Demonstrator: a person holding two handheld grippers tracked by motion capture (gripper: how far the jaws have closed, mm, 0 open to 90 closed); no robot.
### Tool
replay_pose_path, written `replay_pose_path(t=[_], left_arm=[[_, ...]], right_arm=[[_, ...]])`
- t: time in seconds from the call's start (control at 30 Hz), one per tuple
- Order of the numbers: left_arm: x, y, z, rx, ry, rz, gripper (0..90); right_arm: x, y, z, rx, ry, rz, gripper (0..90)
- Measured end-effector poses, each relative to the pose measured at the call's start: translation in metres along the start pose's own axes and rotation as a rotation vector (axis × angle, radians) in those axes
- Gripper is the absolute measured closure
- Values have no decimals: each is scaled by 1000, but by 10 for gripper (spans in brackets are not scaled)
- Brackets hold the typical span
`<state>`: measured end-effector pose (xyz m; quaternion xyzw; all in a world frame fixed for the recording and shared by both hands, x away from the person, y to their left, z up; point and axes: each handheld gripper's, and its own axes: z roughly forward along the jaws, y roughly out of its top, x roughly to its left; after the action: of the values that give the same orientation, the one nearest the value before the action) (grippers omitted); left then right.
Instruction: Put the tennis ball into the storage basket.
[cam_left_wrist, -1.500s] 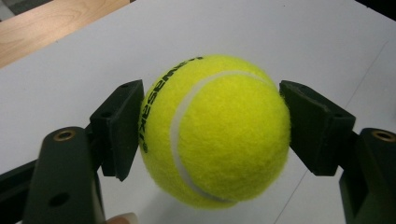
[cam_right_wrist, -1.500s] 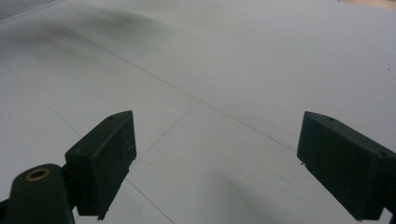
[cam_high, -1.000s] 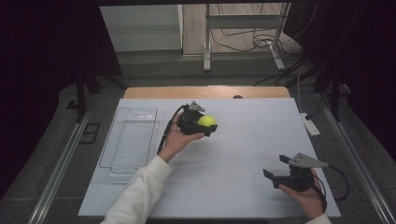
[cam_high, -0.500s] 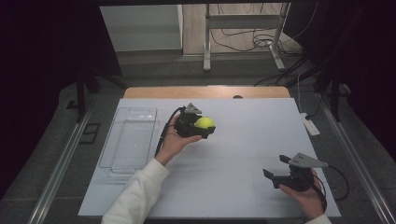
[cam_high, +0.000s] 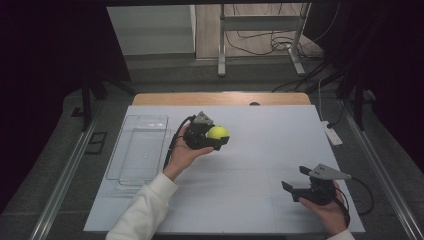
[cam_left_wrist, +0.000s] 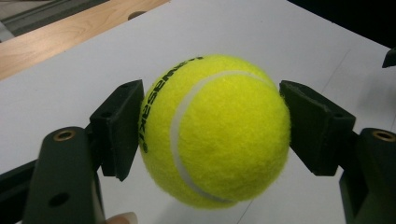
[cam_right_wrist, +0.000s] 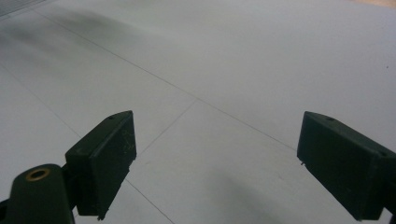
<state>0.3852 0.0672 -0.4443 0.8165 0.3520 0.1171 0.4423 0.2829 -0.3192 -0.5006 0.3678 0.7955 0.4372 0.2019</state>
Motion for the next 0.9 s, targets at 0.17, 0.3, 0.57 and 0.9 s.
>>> replay_pose_path(t=[0.17,0.3,0.57,0.9], left_arm=[[-1,-2,-6,-11,-2,2,271],[-1,-2,-9,-22,-4,-1,271],[-1,-2,-15,-34,0,-2,271],[1,-3,-25,-50,7,-7,270]], right_arm=[[0,0,0,0,-1,-1,122],[0,0,0,4,-4,-3,122],[0,0,0,3,-3,-3,122],[0,0,0,0,0,-4,122]])
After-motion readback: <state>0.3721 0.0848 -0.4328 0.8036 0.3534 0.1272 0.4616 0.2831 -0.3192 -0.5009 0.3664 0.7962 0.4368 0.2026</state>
